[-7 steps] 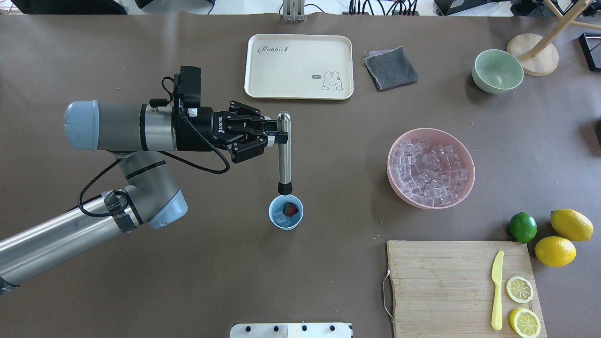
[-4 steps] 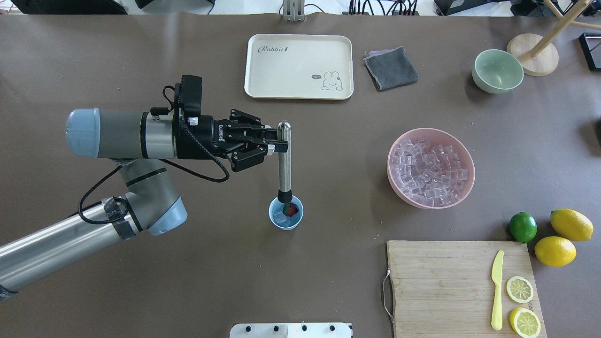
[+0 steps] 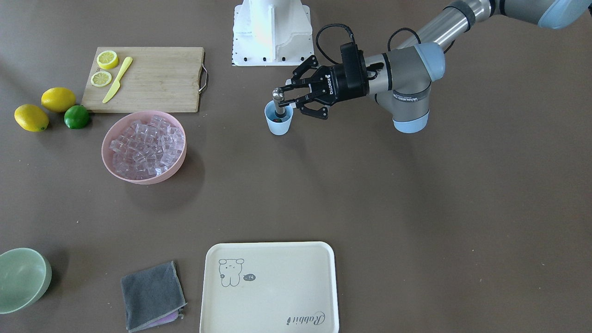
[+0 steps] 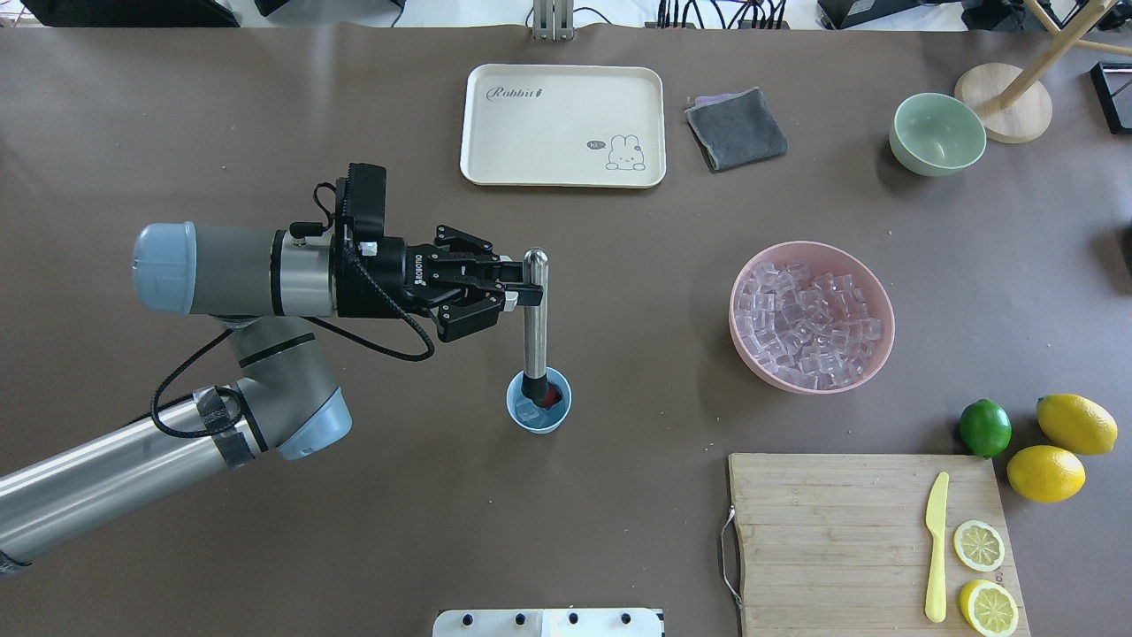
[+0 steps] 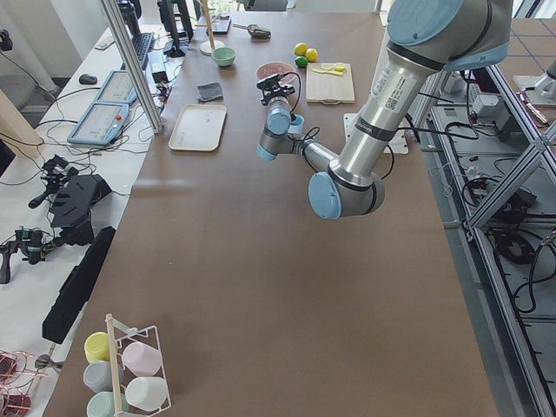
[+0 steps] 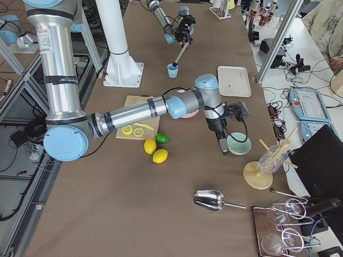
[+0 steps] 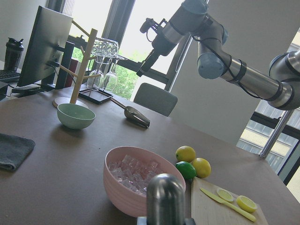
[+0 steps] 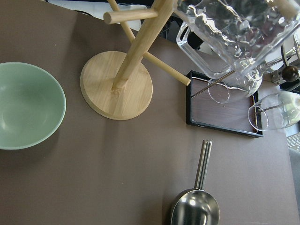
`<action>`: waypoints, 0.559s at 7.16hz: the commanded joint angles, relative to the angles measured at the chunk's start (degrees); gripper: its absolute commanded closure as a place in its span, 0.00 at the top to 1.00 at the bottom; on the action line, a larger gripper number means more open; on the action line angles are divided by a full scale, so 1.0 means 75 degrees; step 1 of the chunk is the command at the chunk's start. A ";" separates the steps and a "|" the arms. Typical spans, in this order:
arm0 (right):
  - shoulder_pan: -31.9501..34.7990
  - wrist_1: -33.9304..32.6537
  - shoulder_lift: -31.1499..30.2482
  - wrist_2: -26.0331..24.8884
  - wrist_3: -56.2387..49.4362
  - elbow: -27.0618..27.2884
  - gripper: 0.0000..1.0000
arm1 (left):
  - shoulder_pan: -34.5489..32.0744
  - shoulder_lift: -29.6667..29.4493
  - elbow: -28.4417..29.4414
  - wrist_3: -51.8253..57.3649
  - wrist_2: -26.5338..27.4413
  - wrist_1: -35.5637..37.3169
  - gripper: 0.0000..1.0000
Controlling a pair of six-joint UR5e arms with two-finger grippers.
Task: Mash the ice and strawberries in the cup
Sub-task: 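Raise and press the metal rod into the cup again with the left gripper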
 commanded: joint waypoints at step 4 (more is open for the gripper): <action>0.0000 0.0000 -0.0048 0.0007 0.0000 0.0013 1.00 | 0.0127 0.0014 0.0098 0.0036 0.0121 0.0012 0.00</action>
